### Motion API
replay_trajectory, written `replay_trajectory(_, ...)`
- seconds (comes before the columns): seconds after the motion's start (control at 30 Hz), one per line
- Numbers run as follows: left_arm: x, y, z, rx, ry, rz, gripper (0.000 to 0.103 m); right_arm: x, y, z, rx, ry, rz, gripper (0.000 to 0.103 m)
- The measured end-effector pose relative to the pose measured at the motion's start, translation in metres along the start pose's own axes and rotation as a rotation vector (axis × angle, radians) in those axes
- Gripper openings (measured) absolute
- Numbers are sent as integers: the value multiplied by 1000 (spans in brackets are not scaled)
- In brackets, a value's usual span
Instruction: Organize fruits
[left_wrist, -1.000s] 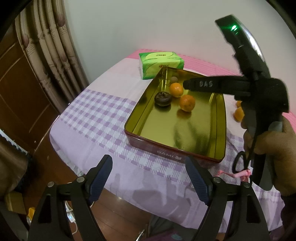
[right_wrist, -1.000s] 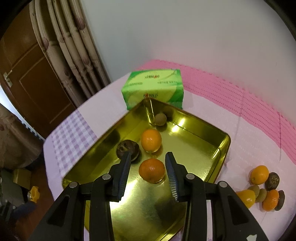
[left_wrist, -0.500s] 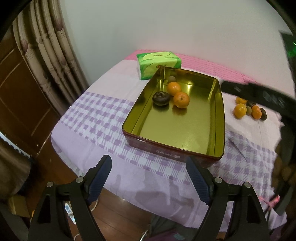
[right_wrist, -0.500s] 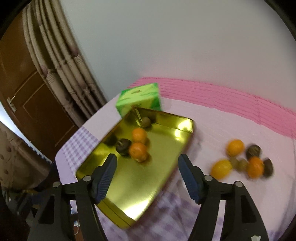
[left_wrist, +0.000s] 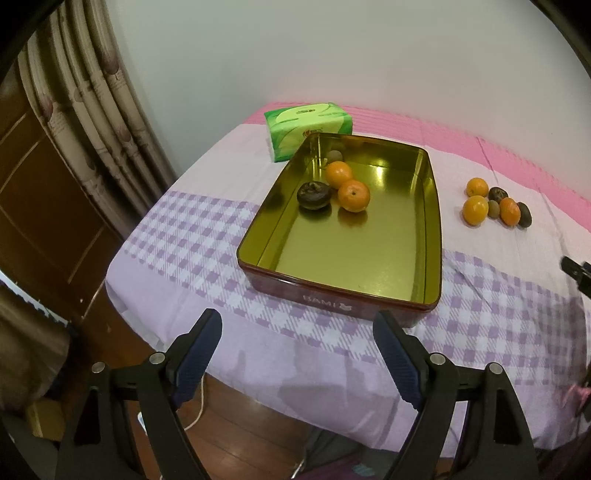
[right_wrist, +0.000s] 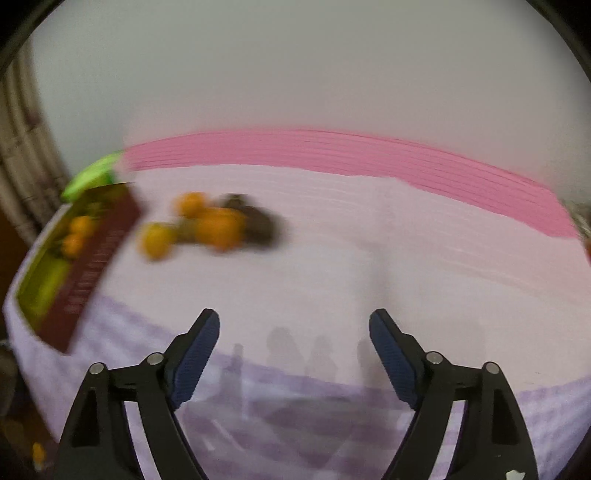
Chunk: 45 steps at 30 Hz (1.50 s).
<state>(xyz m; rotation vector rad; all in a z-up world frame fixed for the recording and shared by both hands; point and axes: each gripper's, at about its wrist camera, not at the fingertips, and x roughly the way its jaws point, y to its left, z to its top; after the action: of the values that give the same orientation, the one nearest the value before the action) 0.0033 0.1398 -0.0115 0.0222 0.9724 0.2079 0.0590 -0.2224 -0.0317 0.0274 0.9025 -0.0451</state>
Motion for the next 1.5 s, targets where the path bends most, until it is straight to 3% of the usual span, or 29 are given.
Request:
replay_trajectory(0.17, 0, -6, -2, 26, -3, 20, 84, 14, -69, -8, 98, 33, -153, 88)
replay_trajectory(0.3, 2, -13, -4, 51, -1, 34, 84, 21, -103, -18, 171, 52, -205, 91)
replay_trajectory(0.47, 5, -23, -8, 93, -4, 56, 84, 28, -123, -30, 200, 52, -207, 102)
replay_trajectory(0.7, -2, -40, -14, 160, -24, 50, 84, 37, -125, -18, 189, 49, -194, 102)
replay_trajectory(0.83, -22, -57, -9, 230, -86, -5, 84, 42, -128, -13, 200, 49, -197, 103)
replay_trajectory(1.07, -43, -113, 30, 449, -125, -293, 84, 41, -129, -13, 203, 47, -192, 103)
replay_trajectory(1.17, -33, -143, 61, 528, -112, -401, 83, 41, -129, -13, 206, 44, -188, 103)
replay_trajectory(1.27, -11, -171, 85, 594, -89, -438, 81, 40, -130, -13, 208, 43, -184, 103)
replay_trajectory(1.4, 34, -200, 109, 680, 13, -457, 60, 38, -132, -14, 220, 33, -167, 103)
replay_trajectory(1.5, 57, -211, 118, 723, 56, -459, 60, 37, -134, -15, 231, 24, -152, 103)
